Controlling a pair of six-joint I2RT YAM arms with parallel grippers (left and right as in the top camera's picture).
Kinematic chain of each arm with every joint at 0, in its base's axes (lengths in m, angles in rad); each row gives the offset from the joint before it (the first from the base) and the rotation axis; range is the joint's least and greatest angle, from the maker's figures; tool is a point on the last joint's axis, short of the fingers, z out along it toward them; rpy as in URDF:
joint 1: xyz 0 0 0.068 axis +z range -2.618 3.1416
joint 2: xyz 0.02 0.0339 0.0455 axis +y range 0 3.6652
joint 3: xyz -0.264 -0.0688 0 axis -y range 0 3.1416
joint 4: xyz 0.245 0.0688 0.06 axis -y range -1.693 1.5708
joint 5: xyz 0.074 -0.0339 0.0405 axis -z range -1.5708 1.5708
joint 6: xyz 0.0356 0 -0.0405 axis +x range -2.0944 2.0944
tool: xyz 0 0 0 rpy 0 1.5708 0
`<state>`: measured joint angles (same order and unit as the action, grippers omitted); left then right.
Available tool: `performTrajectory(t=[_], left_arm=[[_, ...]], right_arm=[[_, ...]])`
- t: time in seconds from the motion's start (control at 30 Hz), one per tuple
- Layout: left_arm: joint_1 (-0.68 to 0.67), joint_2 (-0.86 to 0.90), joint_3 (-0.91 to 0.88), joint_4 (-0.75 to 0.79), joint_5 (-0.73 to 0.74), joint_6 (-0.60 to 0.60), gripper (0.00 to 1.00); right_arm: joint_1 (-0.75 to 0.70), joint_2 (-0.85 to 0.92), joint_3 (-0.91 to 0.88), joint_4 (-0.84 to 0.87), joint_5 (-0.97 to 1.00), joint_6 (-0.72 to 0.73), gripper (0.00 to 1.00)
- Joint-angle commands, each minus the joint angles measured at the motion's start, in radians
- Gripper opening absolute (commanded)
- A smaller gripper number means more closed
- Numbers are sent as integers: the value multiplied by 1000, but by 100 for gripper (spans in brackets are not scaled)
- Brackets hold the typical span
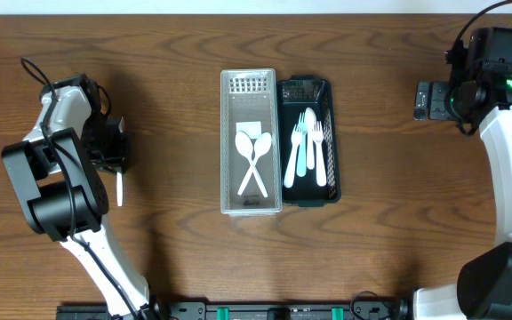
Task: Pack container
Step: 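Lower the left gripper onto a white spoon on the table and grasp it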
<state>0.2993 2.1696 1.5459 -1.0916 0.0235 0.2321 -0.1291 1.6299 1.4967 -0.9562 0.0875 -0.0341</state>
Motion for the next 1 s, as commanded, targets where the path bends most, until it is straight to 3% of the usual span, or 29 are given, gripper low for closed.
performTrajectory(t=[0.0, 0.1, 0.5, 0.97], left_arm=[[5, 14, -7, 6, 3, -6, 15], [5, 14, -7, 13, 3, -9, 25], [2, 15, -12, 69, 3, -35, 26], [2, 15, -169, 117, 3, -47, 26]], right_arm=[[-14, 9, -1, 1, 14, -8, 99], [-14, 9, -1, -3, 14, -8, 99], [-14, 9, -1, -6, 14, -8, 99], [-14, 9, -1, -1, 14, -9, 99]])
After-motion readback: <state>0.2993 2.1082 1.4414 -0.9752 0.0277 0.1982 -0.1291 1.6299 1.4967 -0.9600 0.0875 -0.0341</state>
